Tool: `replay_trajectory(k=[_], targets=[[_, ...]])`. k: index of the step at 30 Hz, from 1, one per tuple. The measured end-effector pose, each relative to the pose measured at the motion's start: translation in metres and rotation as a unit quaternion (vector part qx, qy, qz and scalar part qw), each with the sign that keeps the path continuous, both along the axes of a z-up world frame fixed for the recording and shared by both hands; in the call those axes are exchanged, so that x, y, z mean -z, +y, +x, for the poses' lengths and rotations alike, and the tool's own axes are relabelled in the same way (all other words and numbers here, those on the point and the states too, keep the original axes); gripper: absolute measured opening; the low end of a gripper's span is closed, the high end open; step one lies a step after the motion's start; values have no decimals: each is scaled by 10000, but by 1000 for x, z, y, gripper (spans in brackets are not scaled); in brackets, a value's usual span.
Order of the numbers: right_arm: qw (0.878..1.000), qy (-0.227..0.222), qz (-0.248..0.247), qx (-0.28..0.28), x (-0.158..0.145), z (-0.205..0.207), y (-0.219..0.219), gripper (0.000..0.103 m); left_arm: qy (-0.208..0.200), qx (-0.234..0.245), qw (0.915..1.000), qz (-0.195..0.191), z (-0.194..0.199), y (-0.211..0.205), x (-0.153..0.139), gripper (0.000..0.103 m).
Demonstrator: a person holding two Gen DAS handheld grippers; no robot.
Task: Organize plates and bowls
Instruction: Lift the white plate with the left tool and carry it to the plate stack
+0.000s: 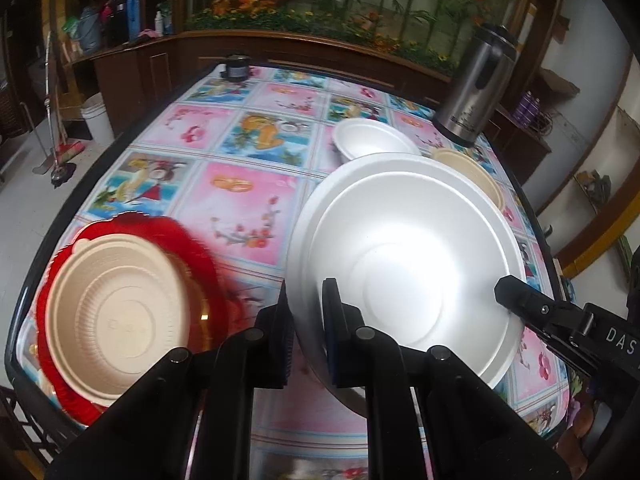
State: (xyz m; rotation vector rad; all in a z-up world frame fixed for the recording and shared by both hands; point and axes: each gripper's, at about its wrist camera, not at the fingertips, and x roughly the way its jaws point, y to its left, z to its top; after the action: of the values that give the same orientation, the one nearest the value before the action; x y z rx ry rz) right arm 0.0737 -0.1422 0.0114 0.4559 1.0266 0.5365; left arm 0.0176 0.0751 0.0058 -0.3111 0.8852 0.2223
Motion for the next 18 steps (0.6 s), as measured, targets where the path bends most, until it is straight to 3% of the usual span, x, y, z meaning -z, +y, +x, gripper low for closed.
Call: replay_trajectory(k=[18], targets=[[9942,-131,27,-1066,-7,-29,108,7,-145,-949,9954,38,-62,88,-3,11]])
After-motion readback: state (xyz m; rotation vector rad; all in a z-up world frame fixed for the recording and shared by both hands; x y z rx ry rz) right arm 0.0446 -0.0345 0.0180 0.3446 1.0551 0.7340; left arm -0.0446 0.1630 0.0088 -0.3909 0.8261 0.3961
